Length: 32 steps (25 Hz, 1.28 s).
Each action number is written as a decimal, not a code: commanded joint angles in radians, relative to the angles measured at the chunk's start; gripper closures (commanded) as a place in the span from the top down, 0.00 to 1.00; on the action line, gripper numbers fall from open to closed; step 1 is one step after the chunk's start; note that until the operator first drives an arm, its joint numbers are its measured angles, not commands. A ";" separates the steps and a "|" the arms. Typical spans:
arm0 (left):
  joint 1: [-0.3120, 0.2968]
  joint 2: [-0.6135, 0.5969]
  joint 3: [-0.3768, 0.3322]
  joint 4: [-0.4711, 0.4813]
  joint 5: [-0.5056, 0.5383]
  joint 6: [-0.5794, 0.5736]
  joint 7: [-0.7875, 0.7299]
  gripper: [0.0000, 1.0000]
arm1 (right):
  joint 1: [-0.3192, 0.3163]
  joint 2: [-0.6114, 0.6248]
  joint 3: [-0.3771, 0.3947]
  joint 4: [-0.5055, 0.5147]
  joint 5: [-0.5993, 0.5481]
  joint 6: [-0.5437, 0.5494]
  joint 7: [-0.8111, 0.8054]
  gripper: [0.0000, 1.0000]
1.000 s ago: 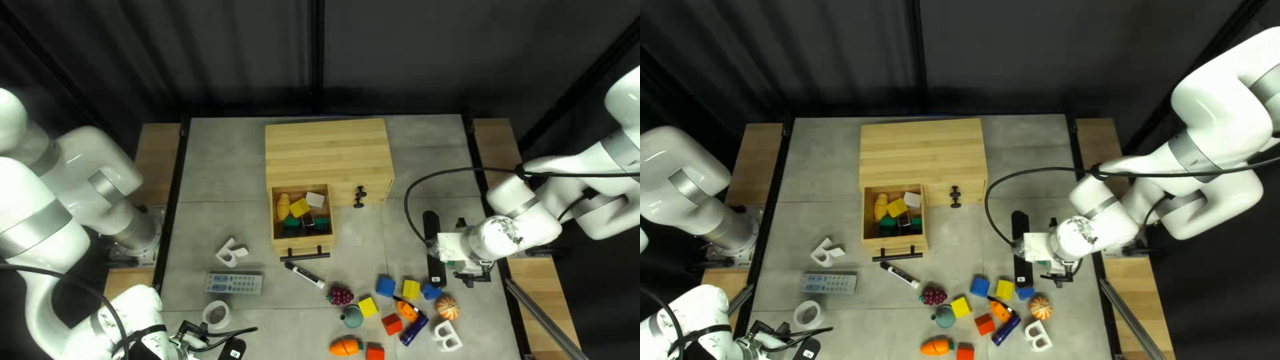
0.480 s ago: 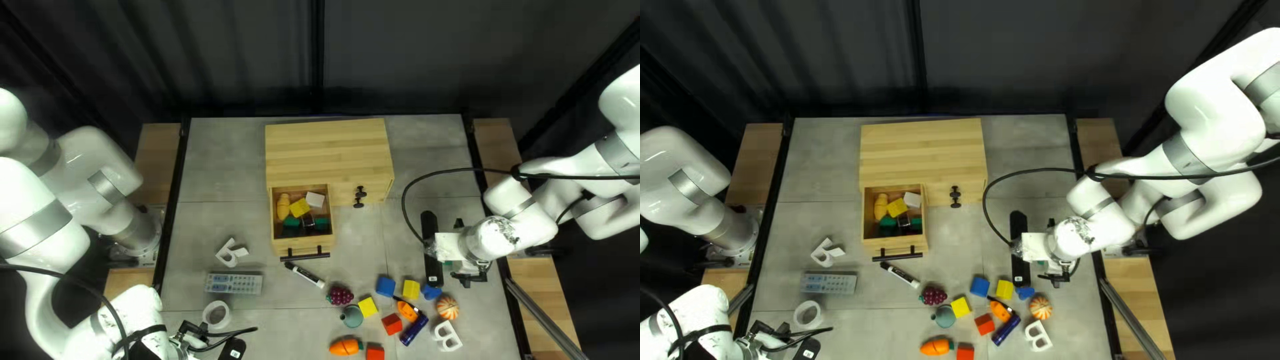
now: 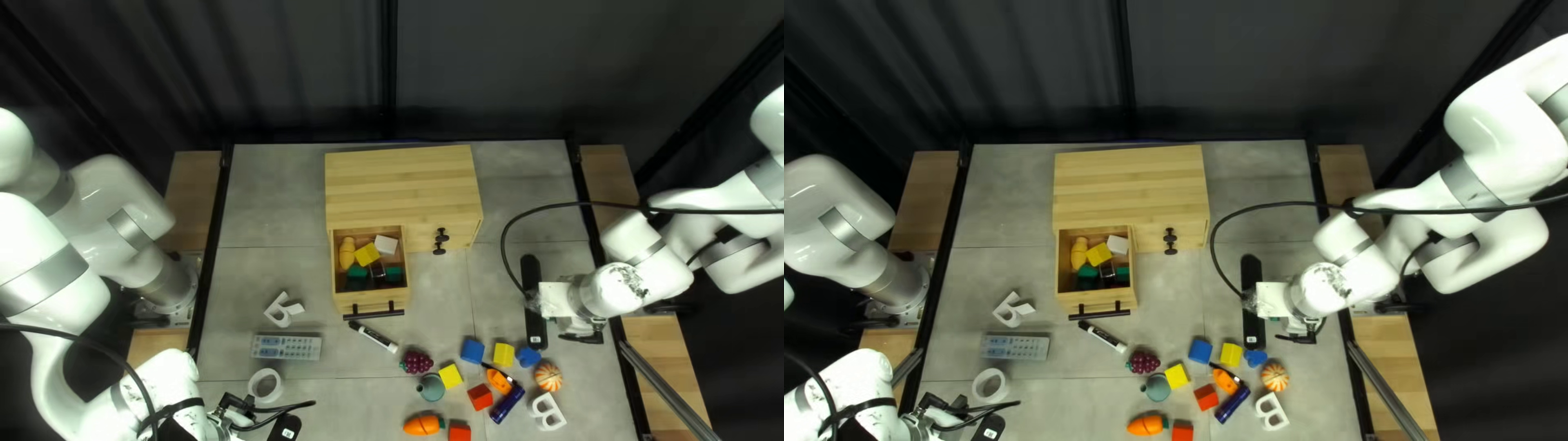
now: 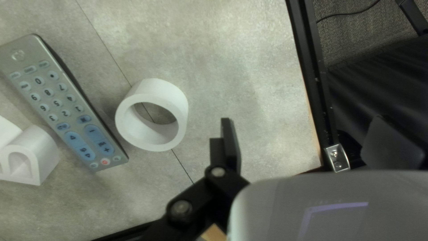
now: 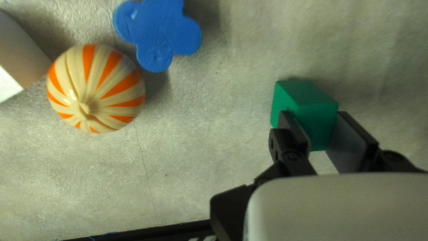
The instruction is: Open drawers and place objects into drawer and close
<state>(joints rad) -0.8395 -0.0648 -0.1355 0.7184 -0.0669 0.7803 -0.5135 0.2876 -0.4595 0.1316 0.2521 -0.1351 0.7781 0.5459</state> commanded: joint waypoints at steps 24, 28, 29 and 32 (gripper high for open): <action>0.000 0.000 0.000 0.000 0.000 0.000 0.000 1.00 | -0.225 0.328 -0.145 0.648 -0.396 0.024 -0.344 0.00; 0.000 0.000 0.000 0.000 0.000 0.000 0.000 1.00 | -0.231 0.392 -0.152 0.734 -0.397 0.029 -0.391 0.00; 0.000 0.000 0.000 0.000 0.000 0.000 0.000 1.00 | -0.232 0.407 -0.153 0.755 -0.396 0.029 -0.404 0.00; 0.000 0.000 0.000 0.000 0.000 0.000 0.000 1.00 | -0.232 0.424 -0.154 0.780 -0.391 0.015 -0.422 0.00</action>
<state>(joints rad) -0.8395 -0.0648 -0.1355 0.7184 -0.0669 0.7803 -0.5135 0.0568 -0.0499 -0.0206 1.0125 -0.5291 0.8030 0.1396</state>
